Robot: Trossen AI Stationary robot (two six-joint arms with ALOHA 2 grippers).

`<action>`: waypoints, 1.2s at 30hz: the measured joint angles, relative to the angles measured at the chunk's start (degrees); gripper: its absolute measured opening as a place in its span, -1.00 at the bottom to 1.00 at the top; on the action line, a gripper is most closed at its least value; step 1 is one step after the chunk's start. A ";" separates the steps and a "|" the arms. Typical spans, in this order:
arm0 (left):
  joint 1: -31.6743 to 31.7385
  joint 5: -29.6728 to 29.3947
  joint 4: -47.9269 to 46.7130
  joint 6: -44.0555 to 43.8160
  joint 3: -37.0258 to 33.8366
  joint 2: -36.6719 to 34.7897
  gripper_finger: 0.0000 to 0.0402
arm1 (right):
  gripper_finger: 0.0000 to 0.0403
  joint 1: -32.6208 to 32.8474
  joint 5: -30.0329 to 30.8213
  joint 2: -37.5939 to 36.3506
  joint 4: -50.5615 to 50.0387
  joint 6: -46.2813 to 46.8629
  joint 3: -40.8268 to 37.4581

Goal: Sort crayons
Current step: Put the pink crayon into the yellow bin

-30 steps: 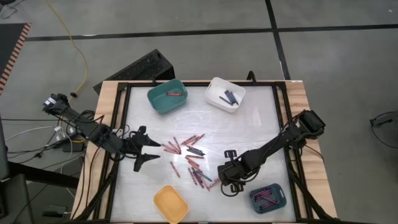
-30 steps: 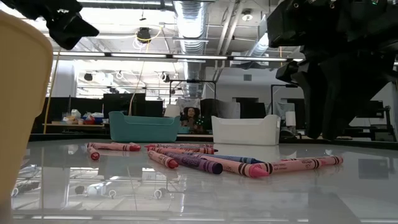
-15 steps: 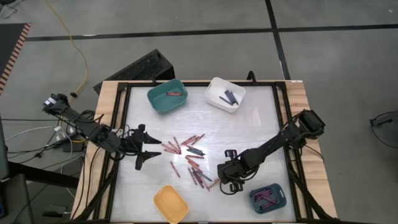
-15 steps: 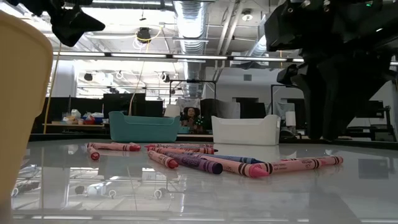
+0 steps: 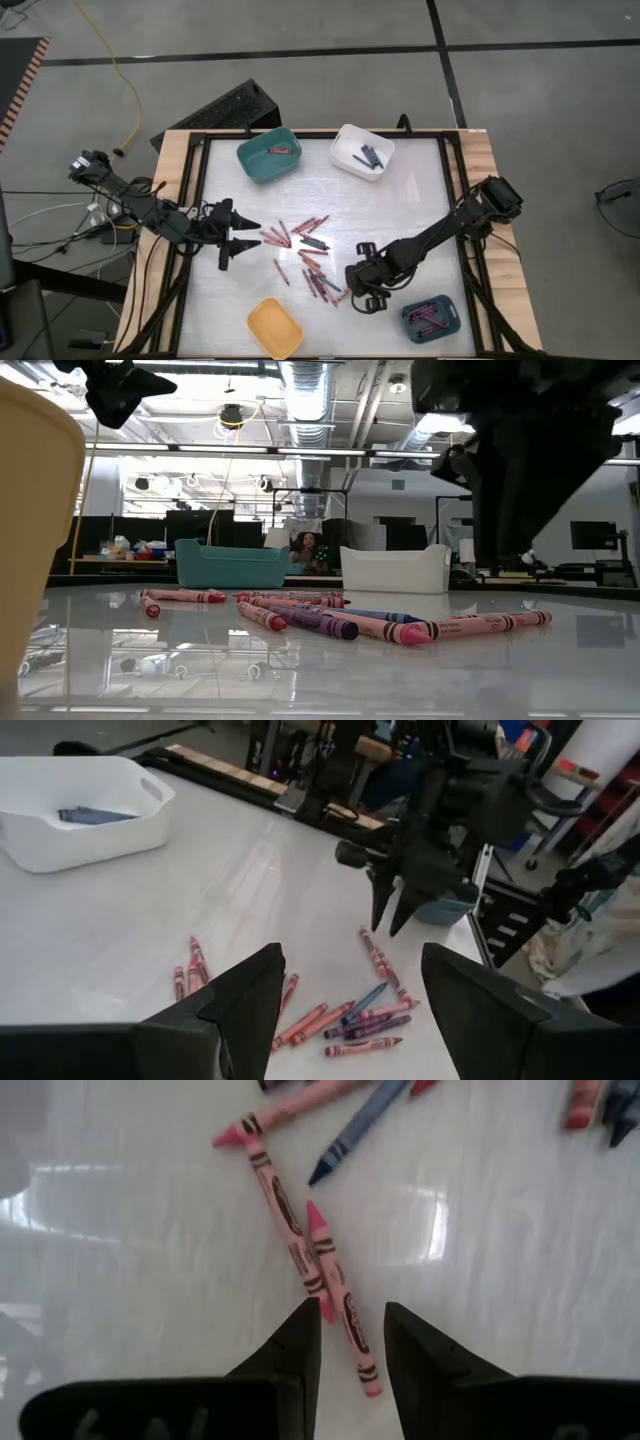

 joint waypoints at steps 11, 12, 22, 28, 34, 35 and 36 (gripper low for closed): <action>0.00 0.00 -0.30 -0.33 0.00 0.02 0.14 | -0.47 0.95 0.41 -0.09 -9.04 -1.38 3.38; 0.00 -0.07 -0.30 -0.10 0.00 0.02 0.14 | -0.47 0.91 0.43 -0.07 -9.13 -1.36 2.88; -0.02 -5.63 -2.35 0.54 0.00 0.02 0.14 | -0.47 0.87 0.38 0.07 -5.61 -1.93 -1.85; 0.00 -6.07 -5.22 -0.54 0.00 0.02 0.14 | -0.47 -0.07 0.41 0.09 -2.87 -3.44 -2.58; 0.00 -5.62 -5.43 -0.63 0.00 0.02 0.14 | -0.47 -0.73 -0.03 1.02 -0.50 -5.28 -2.56; 0.00 -5.60 -5.63 -0.63 0.00 0.02 0.14 | -0.47 -0.73 -0.16 1.40 -0.57 -5.44 -2.58; 0.00 -5.60 -5.86 -0.64 0.00 0.02 0.14 | -0.47 -0.73 -0.58 2.33 -0.44 -5.49 -2.58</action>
